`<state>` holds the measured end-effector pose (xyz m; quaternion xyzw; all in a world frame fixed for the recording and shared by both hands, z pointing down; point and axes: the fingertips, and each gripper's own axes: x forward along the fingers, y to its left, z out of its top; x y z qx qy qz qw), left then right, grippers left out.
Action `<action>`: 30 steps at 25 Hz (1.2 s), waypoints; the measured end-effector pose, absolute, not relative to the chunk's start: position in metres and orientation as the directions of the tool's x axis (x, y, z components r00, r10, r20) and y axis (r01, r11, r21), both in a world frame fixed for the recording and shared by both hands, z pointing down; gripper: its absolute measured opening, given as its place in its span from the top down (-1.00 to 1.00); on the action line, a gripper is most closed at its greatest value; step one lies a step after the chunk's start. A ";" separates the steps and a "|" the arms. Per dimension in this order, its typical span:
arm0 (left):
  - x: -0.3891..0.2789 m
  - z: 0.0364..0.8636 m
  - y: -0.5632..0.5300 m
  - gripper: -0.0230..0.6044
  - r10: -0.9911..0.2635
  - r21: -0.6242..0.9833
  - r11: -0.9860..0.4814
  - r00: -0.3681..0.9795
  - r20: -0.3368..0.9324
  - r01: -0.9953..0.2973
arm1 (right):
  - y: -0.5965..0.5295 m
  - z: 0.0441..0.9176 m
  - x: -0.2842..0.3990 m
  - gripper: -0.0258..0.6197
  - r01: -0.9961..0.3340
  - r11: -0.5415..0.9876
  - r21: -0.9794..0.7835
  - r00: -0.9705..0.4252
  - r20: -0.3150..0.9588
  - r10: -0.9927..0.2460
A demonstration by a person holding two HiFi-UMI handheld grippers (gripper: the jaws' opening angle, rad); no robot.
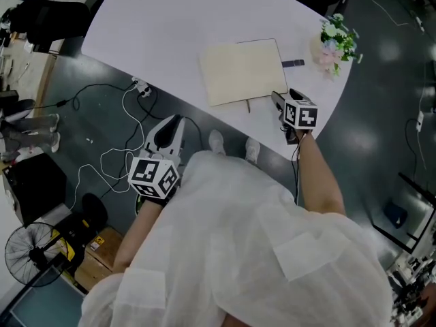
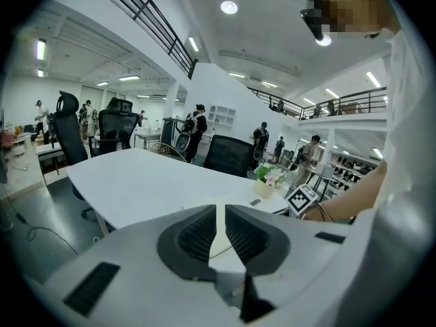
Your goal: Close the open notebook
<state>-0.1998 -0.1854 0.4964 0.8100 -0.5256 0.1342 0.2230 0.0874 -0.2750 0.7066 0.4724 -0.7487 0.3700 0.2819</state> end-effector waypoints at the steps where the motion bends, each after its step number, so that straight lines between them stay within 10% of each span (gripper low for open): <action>1: -0.200 0.497 -0.187 0.82 -0.791 0.220 -0.348 0.412 0.453 -0.911 | -0.276 0.709 0.088 0.03 -0.918 0.268 -0.294 -0.393 0.773 -0.498; 30: -0.207 0.494 -0.208 0.82 -0.790 0.229 -0.368 0.433 0.434 -0.901 | -0.285 0.681 0.086 0.05 -0.896 0.088 -0.435 -0.405 0.719 -0.566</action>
